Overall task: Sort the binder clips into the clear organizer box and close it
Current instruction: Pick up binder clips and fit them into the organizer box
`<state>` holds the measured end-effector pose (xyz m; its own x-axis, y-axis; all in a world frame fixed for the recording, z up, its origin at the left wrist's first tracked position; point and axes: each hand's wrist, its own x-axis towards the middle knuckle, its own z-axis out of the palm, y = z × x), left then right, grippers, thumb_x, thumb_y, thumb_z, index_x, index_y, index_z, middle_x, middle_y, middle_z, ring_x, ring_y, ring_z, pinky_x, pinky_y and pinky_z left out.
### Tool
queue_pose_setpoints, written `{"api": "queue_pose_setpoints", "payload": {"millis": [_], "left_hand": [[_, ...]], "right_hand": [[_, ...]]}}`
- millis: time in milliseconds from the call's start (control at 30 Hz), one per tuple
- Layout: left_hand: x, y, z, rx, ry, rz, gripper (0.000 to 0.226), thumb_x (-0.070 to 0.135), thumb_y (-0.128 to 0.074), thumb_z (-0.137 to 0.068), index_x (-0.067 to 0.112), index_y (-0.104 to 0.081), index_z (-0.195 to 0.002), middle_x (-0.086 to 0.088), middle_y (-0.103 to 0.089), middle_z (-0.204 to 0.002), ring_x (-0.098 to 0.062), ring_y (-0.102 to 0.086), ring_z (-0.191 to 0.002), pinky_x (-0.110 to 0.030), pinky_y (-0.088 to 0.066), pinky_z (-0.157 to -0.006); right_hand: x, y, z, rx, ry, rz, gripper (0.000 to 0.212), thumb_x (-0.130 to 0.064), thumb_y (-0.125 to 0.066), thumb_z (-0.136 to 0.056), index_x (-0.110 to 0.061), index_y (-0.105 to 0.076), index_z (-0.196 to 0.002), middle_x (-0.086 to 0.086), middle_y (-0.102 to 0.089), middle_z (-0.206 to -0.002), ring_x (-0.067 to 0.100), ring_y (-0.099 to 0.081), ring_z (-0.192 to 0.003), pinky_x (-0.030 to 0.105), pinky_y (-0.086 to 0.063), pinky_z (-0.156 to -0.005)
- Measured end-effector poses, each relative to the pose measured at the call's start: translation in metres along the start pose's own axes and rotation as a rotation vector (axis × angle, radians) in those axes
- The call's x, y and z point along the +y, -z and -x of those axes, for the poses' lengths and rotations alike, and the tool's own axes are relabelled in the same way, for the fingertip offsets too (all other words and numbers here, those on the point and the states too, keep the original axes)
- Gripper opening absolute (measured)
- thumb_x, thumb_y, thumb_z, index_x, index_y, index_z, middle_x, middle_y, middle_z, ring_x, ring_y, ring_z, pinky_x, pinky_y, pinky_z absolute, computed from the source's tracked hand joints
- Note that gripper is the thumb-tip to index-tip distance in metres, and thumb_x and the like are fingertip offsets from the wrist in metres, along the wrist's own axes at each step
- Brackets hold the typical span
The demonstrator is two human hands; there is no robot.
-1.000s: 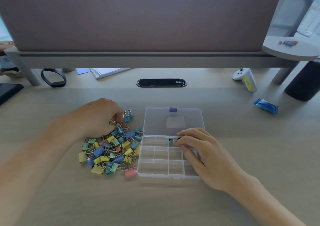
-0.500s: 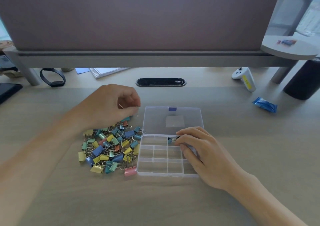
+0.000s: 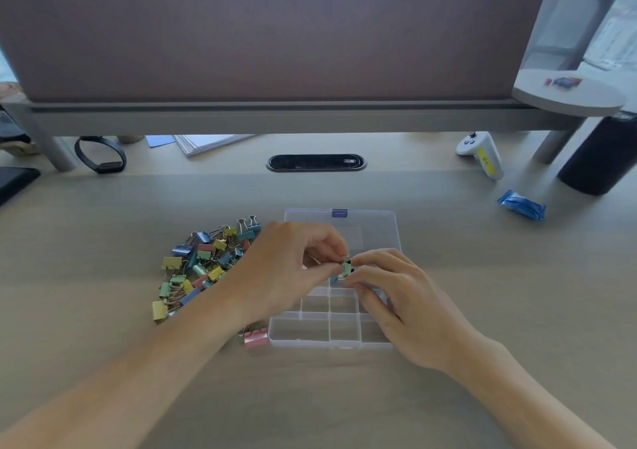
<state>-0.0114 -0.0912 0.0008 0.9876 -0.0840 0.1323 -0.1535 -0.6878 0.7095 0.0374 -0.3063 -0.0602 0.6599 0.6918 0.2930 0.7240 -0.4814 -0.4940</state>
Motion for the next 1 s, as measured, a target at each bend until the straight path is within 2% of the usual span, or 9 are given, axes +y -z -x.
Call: {"api": "queue_pose_setpoints", "payload": {"millis": [200,300,400,533,667,767,867,933,1000], "left_hand": [[-0.007,-0.008,0.000,0.032,0.009,-0.018,0.009,0.028,-0.082,-0.085,0.028,-0.077,-0.092,0.021,-0.075,-0.081,0.012,-0.068,-0.081,0.001,-0.043,-0.075],[-0.009,-0.009,0.000,-0.004,0.004,-0.046,0.010,0.033,-0.081,-0.086,0.032,-0.076,-0.095,0.023,-0.075,-0.083,0.013,-0.067,-0.085,0.001,-0.043,-0.078],[-0.011,-0.010,-0.002,-0.045,-0.027,-0.071,0.009,0.034,-0.078,-0.088,0.034,-0.075,-0.097,0.026,-0.075,-0.085,0.011,-0.067,-0.087,-0.008,-0.048,-0.082],[-0.013,-0.010,-0.003,-0.053,-0.052,-0.101,0.009,0.035,-0.076,-0.090,0.036,-0.076,-0.099,0.025,-0.074,-0.086,0.007,-0.067,-0.086,-0.020,-0.055,-0.083],[-0.016,-0.011,-0.003,-0.067,-0.103,-0.143,0.015,0.033,-0.075,-0.092,0.037,-0.077,-0.106,0.022,-0.076,-0.095,0.004,-0.069,-0.091,-0.029,-0.058,-0.088],[-0.017,-0.012,-0.002,-0.056,-0.165,-0.215,0.018,0.035,-0.074,-0.092,0.038,-0.077,-0.110,0.018,-0.077,-0.098,-0.001,-0.069,-0.088,-0.035,-0.059,-0.081],[-0.017,-0.013,0.000,-0.030,-0.236,-0.330,0.017,0.038,-0.072,-0.093,0.040,-0.075,-0.110,0.013,-0.076,-0.093,-0.007,-0.068,-0.084,-0.038,-0.058,-0.074],[-0.018,-0.014,0.000,-0.004,-0.292,-0.407,0.018,0.039,-0.072,-0.092,0.038,-0.074,-0.110,0.011,-0.075,-0.090,-0.012,-0.068,-0.082,-0.035,-0.057,-0.070],[-0.018,-0.016,0.001,0.035,-0.345,-0.476,0.020,0.038,-0.075,-0.089,0.034,-0.072,-0.109,0.010,-0.075,-0.085,-0.014,-0.067,-0.076,-0.025,-0.051,-0.066]], "right_hand": [[0.000,0.000,0.001,0.038,0.030,-0.002,0.027,-0.025,-0.053,-0.103,-0.027,-0.076,-0.116,-0.016,-0.063,-0.126,0.007,-0.053,-0.124,0.030,-0.050,-0.098],[0.000,0.000,0.001,0.039,0.049,0.012,0.028,-0.024,-0.055,-0.102,-0.027,-0.077,-0.118,-0.014,-0.063,-0.129,0.007,-0.050,-0.129,0.031,-0.048,-0.102],[0.000,0.001,0.002,0.044,0.065,0.010,0.030,-0.024,-0.054,-0.101,-0.027,-0.077,-0.119,-0.015,-0.064,-0.130,0.007,-0.049,-0.132,0.029,-0.047,-0.104],[0.000,0.001,0.004,0.104,0.103,-0.009,0.024,-0.014,-0.064,-0.097,-0.021,-0.080,-0.113,-0.013,-0.068,-0.125,0.010,-0.054,-0.129,0.030,-0.050,-0.100],[-0.001,0.001,0.004,0.138,0.118,-0.025,0.022,-0.011,-0.067,-0.095,-0.021,-0.079,-0.111,-0.013,-0.069,-0.123,0.011,-0.058,-0.123,0.030,-0.053,-0.095],[0.000,0.001,0.005,0.135,0.124,-0.038,0.020,-0.013,-0.062,-0.097,-0.020,-0.078,-0.107,-0.012,-0.068,-0.124,0.010,-0.059,-0.120,0.031,-0.053,-0.093],[-0.001,0.002,0.005,0.088,0.077,-0.040,0.024,-0.023,-0.055,-0.099,-0.025,-0.077,-0.109,-0.016,-0.067,-0.128,0.005,-0.058,-0.123,0.030,-0.051,-0.096],[-0.002,0.002,0.005,0.081,0.068,-0.045,0.027,-0.025,-0.053,-0.099,-0.025,-0.078,-0.112,-0.019,-0.068,-0.126,0.002,-0.059,-0.120,0.028,-0.052,-0.096],[-0.003,0.003,0.005,0.092,0.073,-0.037,0.030,-0.024,-0.052,-0.099,-0.024,-0.078,-0.112,-0.019,-0.070,-0.123,0.001,-0.061,-0.118,0.027,-0.053,-0.096]]}}
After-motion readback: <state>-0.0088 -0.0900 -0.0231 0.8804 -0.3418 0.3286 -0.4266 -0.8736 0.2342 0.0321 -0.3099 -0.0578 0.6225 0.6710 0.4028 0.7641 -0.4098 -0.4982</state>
